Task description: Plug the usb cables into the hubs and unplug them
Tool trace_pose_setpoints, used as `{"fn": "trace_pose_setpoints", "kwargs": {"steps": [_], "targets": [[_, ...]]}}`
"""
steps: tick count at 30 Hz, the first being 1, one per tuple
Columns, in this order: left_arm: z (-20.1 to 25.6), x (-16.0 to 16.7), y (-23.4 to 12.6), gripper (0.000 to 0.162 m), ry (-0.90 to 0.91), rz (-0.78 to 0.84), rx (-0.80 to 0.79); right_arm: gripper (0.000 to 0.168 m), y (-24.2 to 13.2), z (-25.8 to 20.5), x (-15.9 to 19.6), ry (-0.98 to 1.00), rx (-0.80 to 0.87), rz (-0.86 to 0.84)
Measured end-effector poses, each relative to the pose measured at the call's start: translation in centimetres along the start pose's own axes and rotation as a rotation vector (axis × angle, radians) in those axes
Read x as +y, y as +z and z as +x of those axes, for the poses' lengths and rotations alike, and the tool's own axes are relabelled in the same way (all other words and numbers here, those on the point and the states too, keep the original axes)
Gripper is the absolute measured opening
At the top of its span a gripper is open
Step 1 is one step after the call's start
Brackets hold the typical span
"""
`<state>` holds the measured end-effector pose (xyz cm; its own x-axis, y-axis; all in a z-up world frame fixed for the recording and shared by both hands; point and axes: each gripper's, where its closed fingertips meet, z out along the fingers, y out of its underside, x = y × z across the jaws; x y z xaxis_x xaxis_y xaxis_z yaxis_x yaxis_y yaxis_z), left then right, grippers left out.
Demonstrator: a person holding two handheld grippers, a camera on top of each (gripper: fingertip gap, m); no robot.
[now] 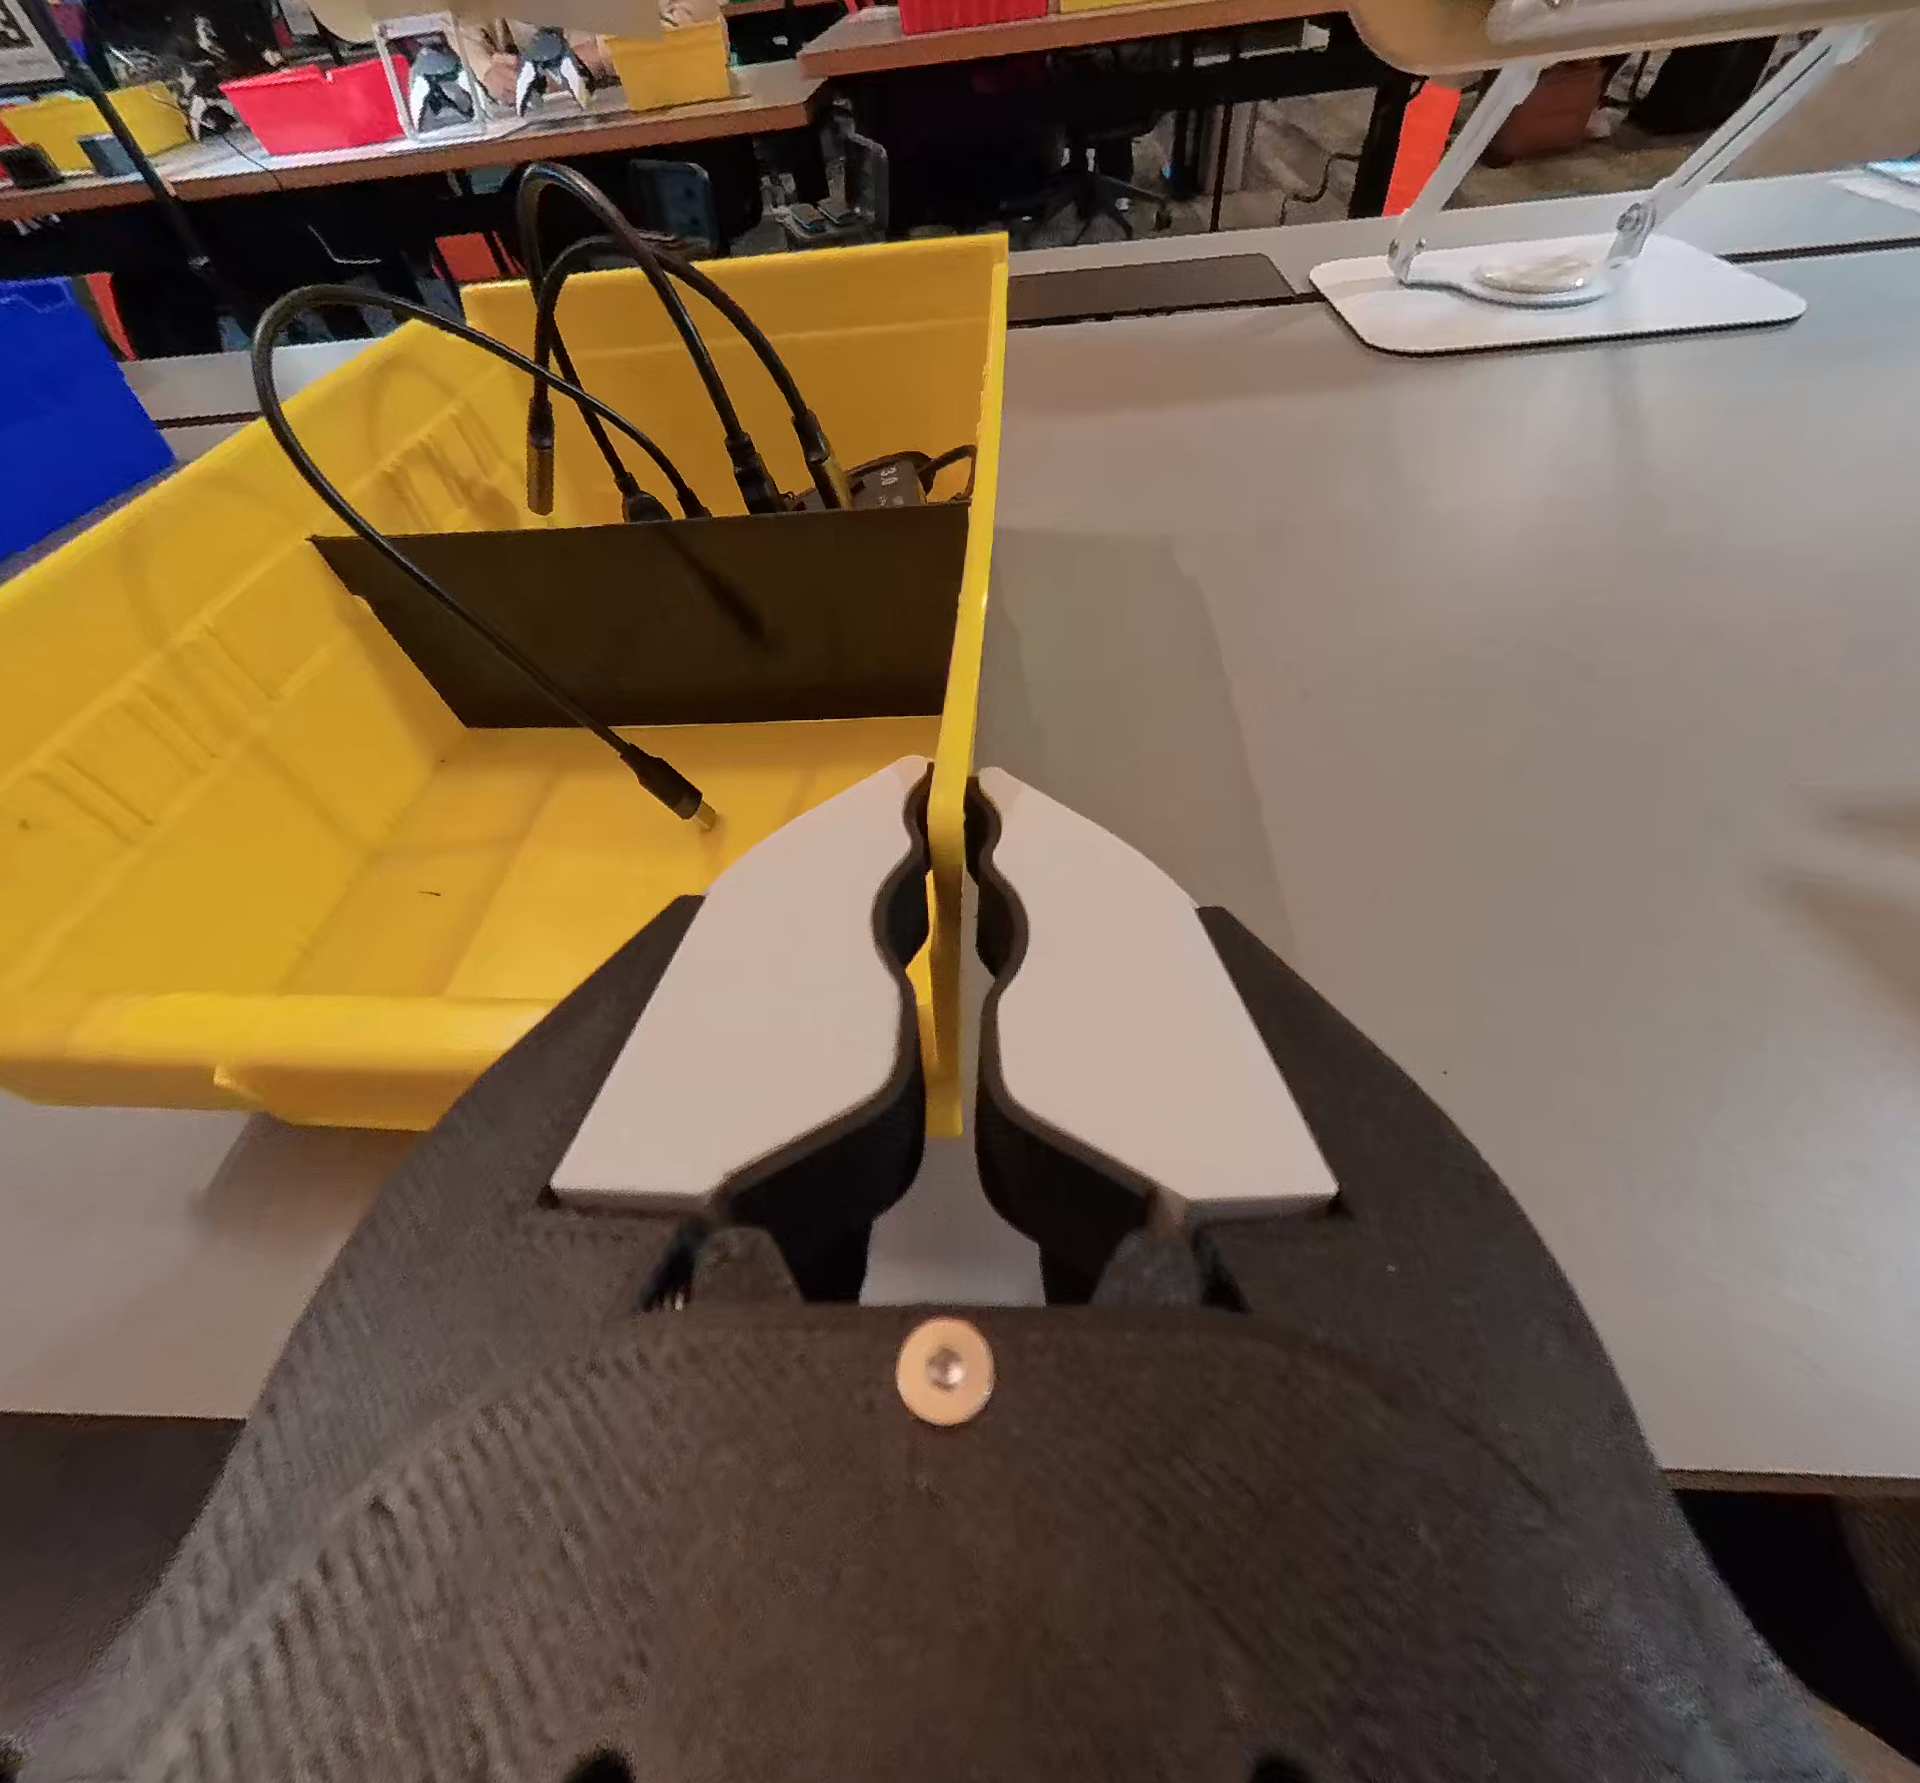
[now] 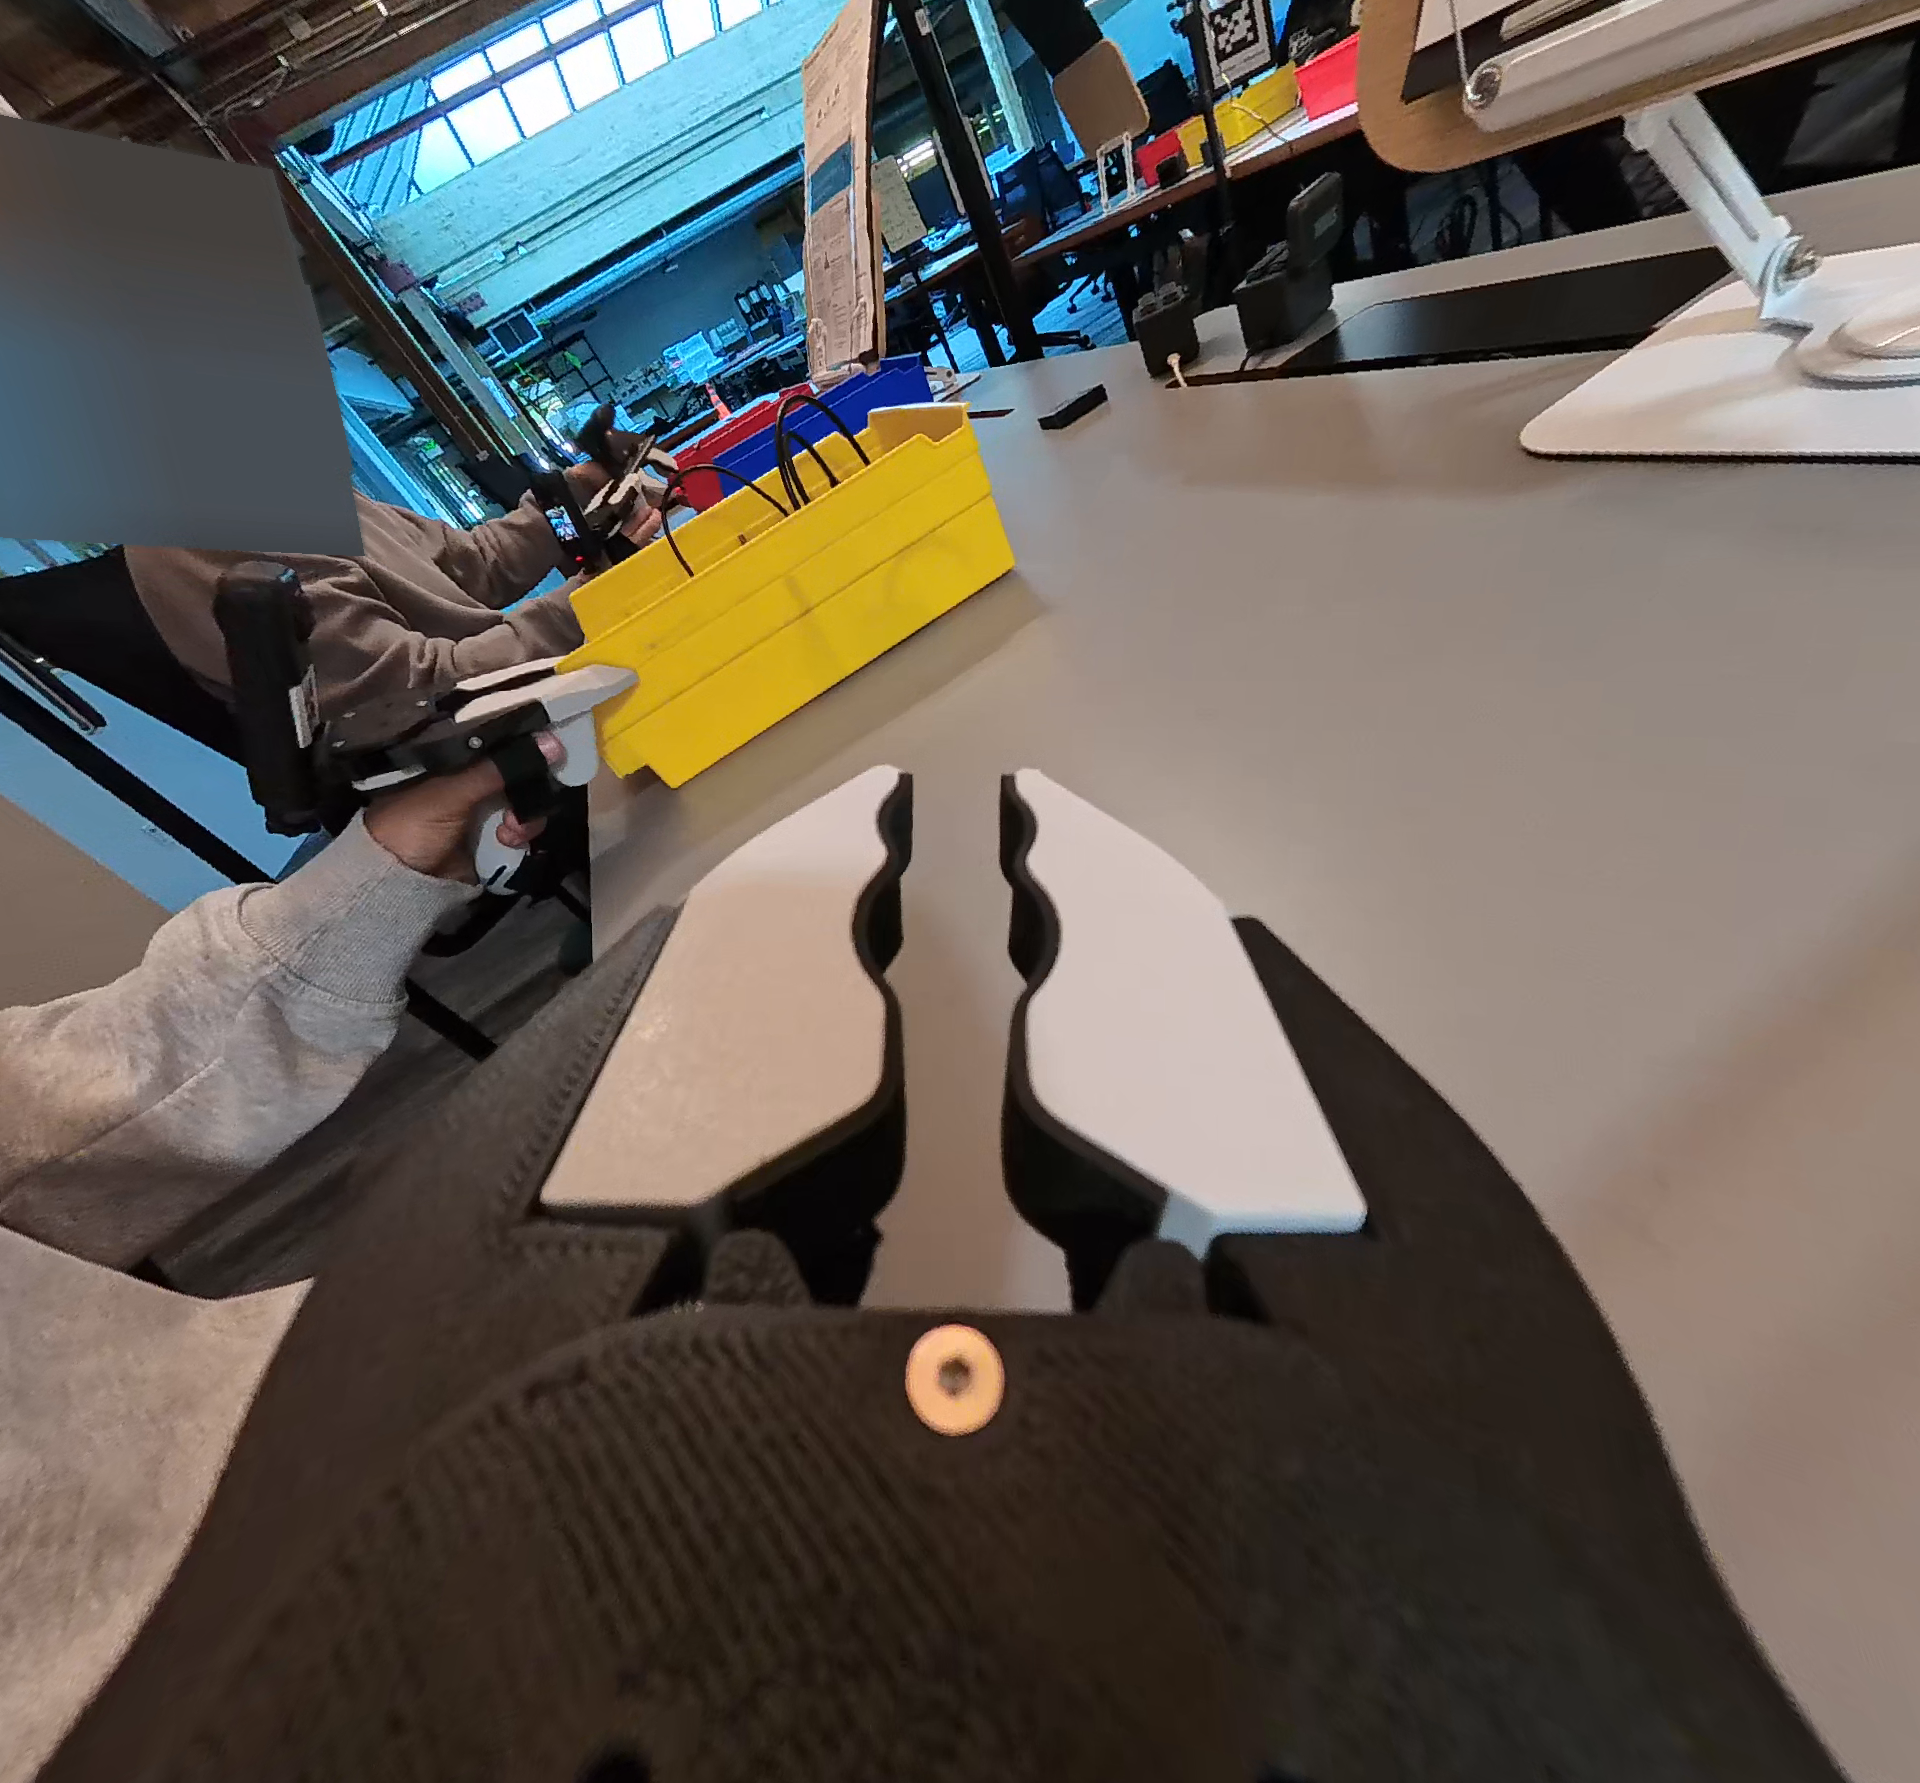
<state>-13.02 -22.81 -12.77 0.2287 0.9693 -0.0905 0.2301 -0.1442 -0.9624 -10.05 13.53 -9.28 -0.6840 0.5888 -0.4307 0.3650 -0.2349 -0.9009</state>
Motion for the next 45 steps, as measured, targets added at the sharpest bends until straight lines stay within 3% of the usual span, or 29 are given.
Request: {"fn": "trace_pose_setpoints", "kwargs": {"steps": [1,15,17,20,22,25,29,33,35,37,42,45], "targets": [[0.0,-0.1,-0.1,0.003,-0.005,0.008,0.004,0.016,0.0,0.0,0.0,0.0,-0.001,-0.002],[0.0,-2.2,-1.0,0.018,-0.07,0.107,0.041,0.016,-0.1,-0.2,0.0,0.001,-0.006,0.002],[-0.6,-3.9,-1.4,0.02,-0.017,0.161,0.037,0.016,-0.1,-0.2,0.1,0.005,-0.005,0.001],[-1.9,-8.5,-1.2,0.018,0.216,0.212,0.078,0.016,-0.1,0.1,0.6,0.03,-0.003,-0.009],[-1.6,-11.0,0.1,0.021,0.424,0.121,0.22,0.016,0.1,0.4,1.0,0.057,-0.012,-0.02],[-1.8,-11.4,3.9,0.029,0.745,-0.174,0.404,0.016,0.6,0.4,1.4,0.105,-0.035,-0.032],[-4.1,-10.5,10.7,0.026,1.141,-0.47,0.411,0.016,0.5,-0.1,1.1,0.086,-0.034,-0.027],[-2.2,-6.1,12.6,0.043,1.075,-0.805,0.69,0.016,0.0,-0.3,1.1,0.023,-0.002,-0.034],[-2.7,-4.7,13.7,0.053,1.098,-0.909,0.713,0.016,-0.5,0.0,1.4,0.003,0.019,-0.045],[-3.4,-3.5,14.3,0.057,1.147,-0.981,0.743,0.015,-1.1,0.3,1.5,0.001,0.04,-0.046],[-2.3,-0.7,14.9,0.075,1.076,-1.078,0.863,0.015,-3.1,1.7,1.3,0.04,0.097,-0.014],[-2.8,0.6,15.7,0.065,1.158,-1.123,0.844,0.015,-4.2,2.5,1.2,0.074,0.13,0.015]]}}
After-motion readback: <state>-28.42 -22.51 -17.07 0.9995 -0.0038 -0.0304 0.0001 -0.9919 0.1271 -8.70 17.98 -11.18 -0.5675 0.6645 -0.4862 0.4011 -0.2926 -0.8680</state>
